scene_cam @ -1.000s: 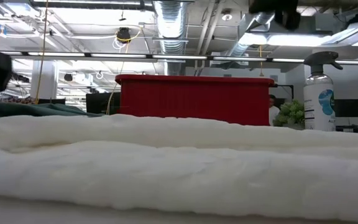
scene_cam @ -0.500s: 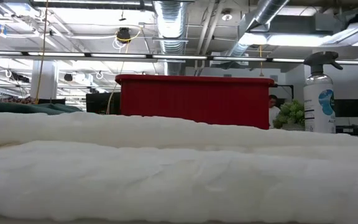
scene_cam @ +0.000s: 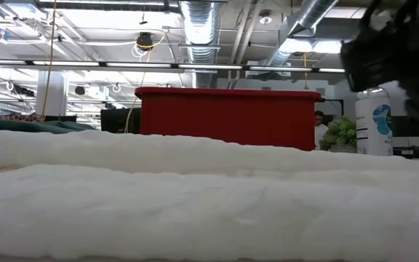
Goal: Fold Laundry from Bin
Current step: Fold the white shirt in the red bin
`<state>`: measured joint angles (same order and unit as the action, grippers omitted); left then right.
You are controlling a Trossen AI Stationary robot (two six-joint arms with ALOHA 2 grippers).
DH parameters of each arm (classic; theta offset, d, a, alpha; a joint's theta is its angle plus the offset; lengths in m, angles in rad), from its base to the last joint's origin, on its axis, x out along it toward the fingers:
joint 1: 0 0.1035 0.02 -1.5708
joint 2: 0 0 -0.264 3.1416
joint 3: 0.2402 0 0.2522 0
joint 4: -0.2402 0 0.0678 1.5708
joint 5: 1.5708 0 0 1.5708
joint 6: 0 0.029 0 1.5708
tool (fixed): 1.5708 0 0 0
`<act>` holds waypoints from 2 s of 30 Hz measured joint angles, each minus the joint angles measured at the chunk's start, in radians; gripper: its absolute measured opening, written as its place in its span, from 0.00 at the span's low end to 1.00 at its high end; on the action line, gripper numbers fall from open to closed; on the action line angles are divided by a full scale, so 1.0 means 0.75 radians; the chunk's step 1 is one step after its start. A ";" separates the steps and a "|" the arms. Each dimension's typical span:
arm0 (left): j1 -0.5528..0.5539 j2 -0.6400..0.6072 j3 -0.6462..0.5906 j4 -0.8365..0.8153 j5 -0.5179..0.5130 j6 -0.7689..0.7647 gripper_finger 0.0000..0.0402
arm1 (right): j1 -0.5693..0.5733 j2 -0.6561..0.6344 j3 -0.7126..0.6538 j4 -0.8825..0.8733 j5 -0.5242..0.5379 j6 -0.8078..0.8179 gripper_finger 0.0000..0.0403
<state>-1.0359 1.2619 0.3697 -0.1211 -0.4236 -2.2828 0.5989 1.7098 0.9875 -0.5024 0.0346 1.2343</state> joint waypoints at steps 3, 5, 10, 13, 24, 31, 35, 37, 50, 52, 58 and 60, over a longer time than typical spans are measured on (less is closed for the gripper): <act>0.024 -0.056 -0.030 -0.023 -0.002 0.008 0.35 | -0.053 0.017 0.000 0.044 -0.033 -0.153 0.05; 0.041 -0.100 -0.050 -0.049 -0.014 -0.004 0.35 | -0.093 0.017 0.000 0.032 -0.041 -0.259 0.05; 0.080 -0.245 -0.115 -0.118 -0.021 0.008 0.35 | -0.262 0.017 0.001 -0.075 -0.043 -0.506 0.05; 0.100 -0.344 -0.119 -0.273 -0.026 0.011 0.35 | -0.400 0.016 0.002 -0.098 -0.037 -0.623 0.05; 0.117 -0.677 -0.120 -0.452 -0.070 0.248 0.35 | -0.633 -0.034 0.001 -0.099 -0.049 -0.749 0.05; 0.117 -0.852 -0.119 -0.343 -0.092 0.387 0.35 | -0.634 -0.238 0.002 -0.180 -0.015 -0.669 0.07; 0.117 -0.936 -0.113 -0.209 -0.181 0.491 0.35 | -0.606 -0.367 0.004 -0.376 0.024 -0.474 0.07; 0.117 -0.966 -0.079 -0.149 -0.253 0.592 0.35 | -0.584 -0.412 0.004 -0.520 0.022 -0.350 0.09; 0.253 -0.951 0.143 0.313 -0.688 1.540 0.35 | -0.323 -0.455 0.001 -0.837 0.102 0.281 0.71; 0.315 -0.926 0.152 0.366 -0.664 1.637 0.36 | -0.314 -0.423 0.001 -0.815 0.123 0.329 0.78; 0.521 -0.813 0.154 0.455 -0.453 1.652 0.41 | -0.310 -0.357 0.001 -0.721 0.198 0.379 0.83; 0.622 -0.739 0.154 0.481 -0.367 1.594 0.42 | -0.313 -0.354 0.001 -0.716 0.198 0.372 0.82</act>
<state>-0.5691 0.7075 0.4854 0.2400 -0.6989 -1.0872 0.3641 1.4445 0.9878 -1.0394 0.1829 1.5136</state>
